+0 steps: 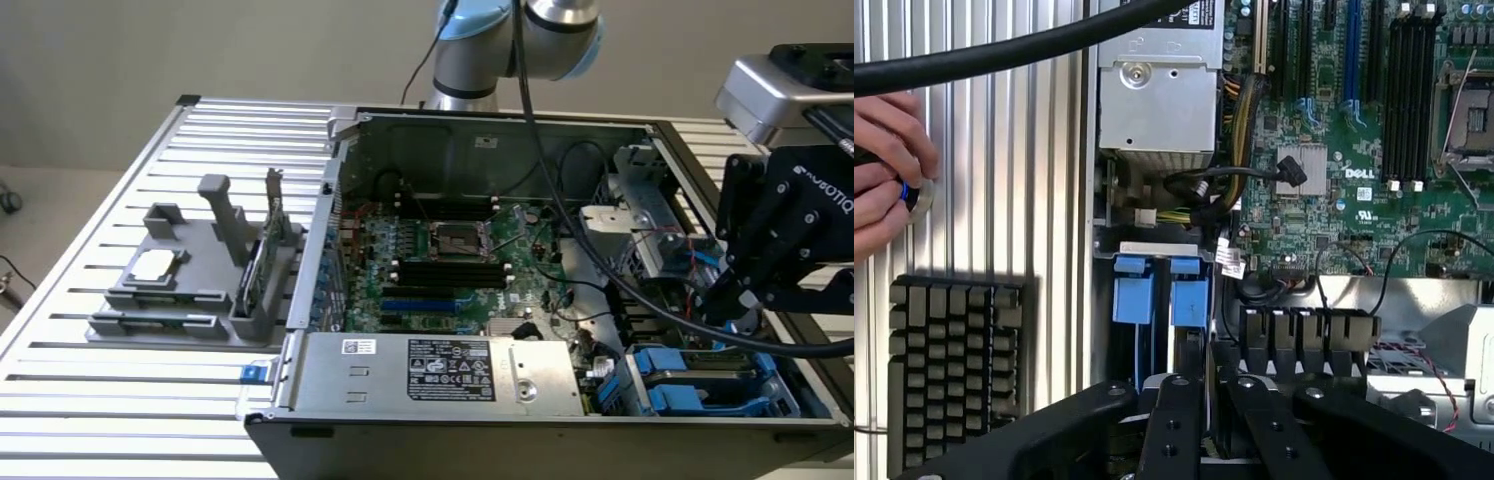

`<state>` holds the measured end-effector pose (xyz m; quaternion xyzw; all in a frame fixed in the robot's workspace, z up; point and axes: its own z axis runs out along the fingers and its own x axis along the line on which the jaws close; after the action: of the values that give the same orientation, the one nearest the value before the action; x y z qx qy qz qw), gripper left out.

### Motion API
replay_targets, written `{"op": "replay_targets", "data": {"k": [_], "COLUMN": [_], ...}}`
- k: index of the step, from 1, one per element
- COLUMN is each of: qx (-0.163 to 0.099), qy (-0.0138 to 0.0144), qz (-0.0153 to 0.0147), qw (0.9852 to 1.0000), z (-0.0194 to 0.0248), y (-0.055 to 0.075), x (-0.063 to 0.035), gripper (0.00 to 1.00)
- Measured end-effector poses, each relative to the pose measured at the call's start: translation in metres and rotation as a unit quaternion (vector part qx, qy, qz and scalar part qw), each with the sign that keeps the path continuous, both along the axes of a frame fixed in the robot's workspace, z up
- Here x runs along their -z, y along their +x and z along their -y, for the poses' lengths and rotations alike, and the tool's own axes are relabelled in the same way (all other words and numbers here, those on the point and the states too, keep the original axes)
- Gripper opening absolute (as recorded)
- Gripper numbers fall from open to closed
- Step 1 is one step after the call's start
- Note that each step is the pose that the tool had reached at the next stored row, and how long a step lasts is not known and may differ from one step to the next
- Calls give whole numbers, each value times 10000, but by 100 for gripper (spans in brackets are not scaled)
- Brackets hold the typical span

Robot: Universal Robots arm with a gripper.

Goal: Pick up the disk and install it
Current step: 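Insert the disk into the insertion slot, then insert the first disk wire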

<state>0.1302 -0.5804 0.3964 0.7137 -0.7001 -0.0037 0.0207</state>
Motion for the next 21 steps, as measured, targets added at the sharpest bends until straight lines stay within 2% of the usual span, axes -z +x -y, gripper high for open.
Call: {"op": "replay_targets", "data": {"k": [3, 18, 21], "qx": [-17, -23, 56], "qy": [-1, -1, 1], "qz": [-1, -6, -6], "qw": [10000, 10000, 10000], "z": [-1, -1, -2], "y": [60, 62, 67], "x": [4, 4, 4], "gripper": [18, 18, 18]}}
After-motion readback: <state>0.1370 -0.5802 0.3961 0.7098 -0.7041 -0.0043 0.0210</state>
